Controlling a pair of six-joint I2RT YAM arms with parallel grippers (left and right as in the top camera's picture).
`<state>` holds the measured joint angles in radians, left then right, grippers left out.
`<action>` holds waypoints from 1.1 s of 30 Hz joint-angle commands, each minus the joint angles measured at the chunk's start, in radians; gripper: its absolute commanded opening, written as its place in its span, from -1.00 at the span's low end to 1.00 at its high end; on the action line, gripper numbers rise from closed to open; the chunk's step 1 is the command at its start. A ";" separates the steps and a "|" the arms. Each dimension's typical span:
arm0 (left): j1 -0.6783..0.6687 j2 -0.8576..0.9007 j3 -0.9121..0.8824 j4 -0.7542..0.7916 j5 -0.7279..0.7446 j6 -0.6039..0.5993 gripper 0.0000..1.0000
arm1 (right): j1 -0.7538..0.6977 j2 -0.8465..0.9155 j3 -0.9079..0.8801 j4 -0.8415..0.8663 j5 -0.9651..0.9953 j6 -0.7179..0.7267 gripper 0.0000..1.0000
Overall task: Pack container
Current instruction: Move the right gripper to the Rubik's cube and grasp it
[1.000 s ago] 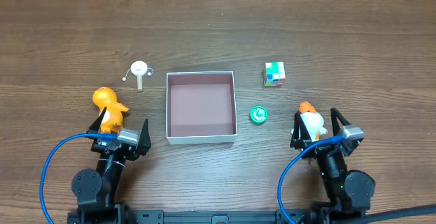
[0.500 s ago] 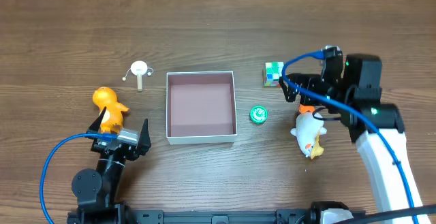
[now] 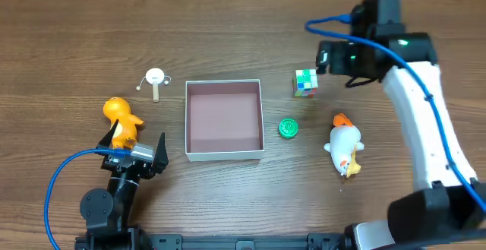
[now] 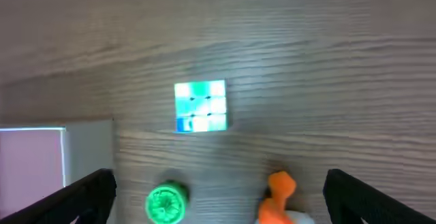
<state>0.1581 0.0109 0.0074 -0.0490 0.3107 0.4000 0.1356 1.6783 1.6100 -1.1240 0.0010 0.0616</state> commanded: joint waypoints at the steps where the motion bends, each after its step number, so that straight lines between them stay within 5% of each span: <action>1: 0.005 -0.005 -0.003 0.001 0.000 0.004 1.00 | 0.100 0.084 0.027 0.012 0.244 -0.043 1.00; 10: 0.005 -0.005 -0.003 0.001 0.000 0.004 1.00 | 0.099 0.208 0.027 0.116 0.128 -0.109 1.00; 22: 0.005 -0.005 -0.003 0.001 0.000 0.004 1.00 | 0.064 0.402 0.027 0.102 0.003 0.122 1.00; 33: 0.005 -0.005 -0.003 0.001 0.000 0.004 1.00 | 0.053 0.411 0.027 0.123 -0.003 0.078 0.87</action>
<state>0.1581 0.0109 0.0074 -0.0490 0.3107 0.4004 0.1898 2.0846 1.6157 -1.0100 0.0032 0.1524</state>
